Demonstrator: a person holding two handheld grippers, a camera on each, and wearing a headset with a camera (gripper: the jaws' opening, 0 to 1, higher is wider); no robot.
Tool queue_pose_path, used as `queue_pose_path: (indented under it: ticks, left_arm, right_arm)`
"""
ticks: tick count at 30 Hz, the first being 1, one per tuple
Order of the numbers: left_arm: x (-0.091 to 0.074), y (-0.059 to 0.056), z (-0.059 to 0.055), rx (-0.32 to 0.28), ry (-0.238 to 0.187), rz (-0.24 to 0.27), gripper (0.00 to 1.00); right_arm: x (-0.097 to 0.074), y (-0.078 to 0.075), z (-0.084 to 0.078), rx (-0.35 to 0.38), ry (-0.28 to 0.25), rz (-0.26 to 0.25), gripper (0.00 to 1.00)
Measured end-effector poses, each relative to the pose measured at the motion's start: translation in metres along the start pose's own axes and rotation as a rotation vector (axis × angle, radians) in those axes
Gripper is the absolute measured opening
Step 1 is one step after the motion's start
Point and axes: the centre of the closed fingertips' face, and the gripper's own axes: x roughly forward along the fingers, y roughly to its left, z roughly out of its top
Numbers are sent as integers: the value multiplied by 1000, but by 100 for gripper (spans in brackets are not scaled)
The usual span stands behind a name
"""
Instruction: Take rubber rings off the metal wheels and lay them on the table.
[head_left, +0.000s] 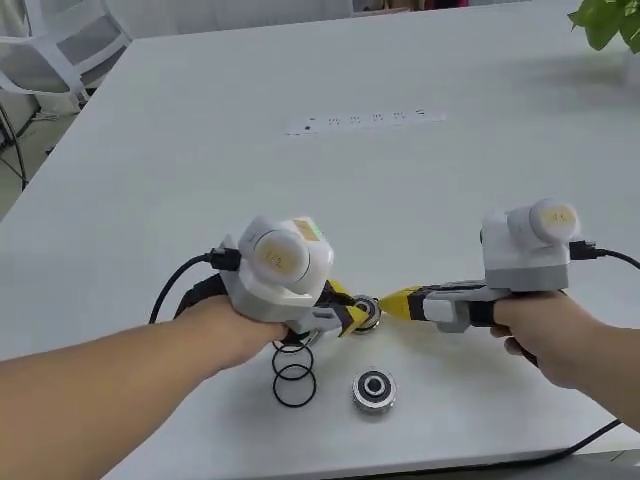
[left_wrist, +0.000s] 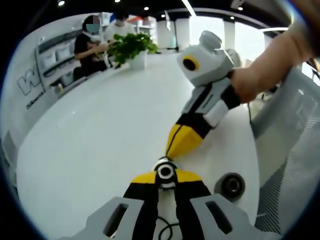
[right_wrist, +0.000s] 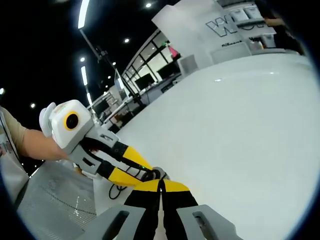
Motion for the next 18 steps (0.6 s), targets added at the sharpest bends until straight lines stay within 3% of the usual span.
queue_pose_path:
  ticks: [18]
  left_arm:
    - [0, 0, 0, 2, 9, 7, 11]
  right_arm:
    - [-1, 4, 1, 37, -8, 9, 0]
